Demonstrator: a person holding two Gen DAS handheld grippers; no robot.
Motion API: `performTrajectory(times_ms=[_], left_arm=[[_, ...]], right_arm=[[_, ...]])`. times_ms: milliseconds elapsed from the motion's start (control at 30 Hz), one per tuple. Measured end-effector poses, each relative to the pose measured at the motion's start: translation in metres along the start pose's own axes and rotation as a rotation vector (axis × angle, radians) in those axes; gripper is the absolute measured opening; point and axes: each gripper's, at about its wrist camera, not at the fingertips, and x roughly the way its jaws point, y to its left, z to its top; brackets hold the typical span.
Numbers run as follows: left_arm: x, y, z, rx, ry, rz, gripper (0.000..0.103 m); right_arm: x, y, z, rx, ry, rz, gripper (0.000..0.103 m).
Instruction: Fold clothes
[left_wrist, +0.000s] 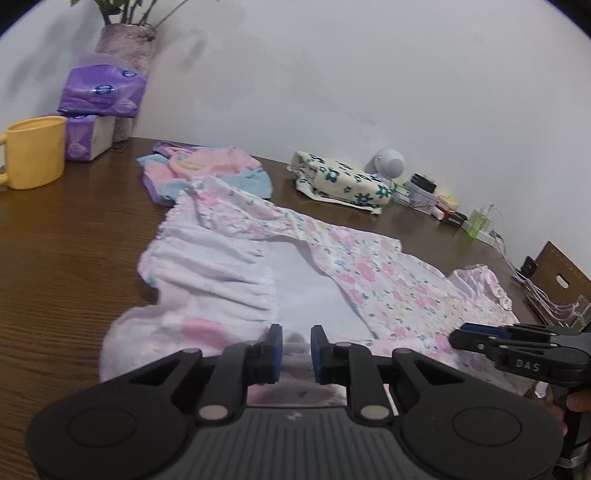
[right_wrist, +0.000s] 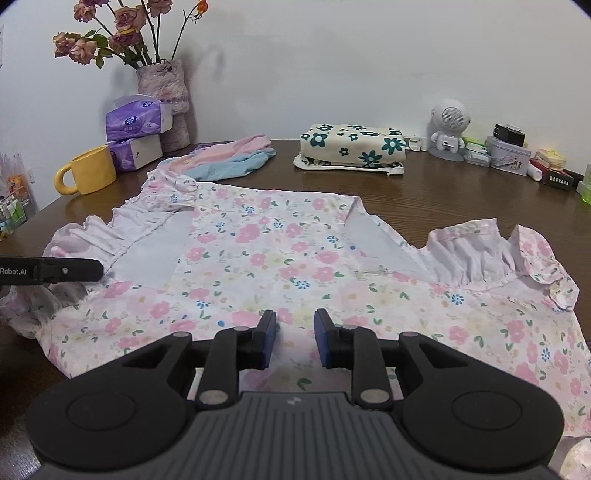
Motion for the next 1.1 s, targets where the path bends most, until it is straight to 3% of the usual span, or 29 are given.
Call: performTrajectory(times_ms=[367,833,1100], left_arm=[[-0.013,0.029,0.003,-0.052,-0.015,0.049,0.016],[-0.017,0.035,0.003,-0.058,-0.023,0.071,0.016],[-0.036,0.026,0.004,-0.051,-0.112,0.04,0.032]], right_arm=[[-0.002,-0.006,-0.002,0.005,-0.002,-0.024,0.023],[-0.002,-0.006,-0.002,-0.008,0.004,-0.041,0.024],[-0.027,0.009,-0.003,-0.043,-0.05,-0.02,0.024]])
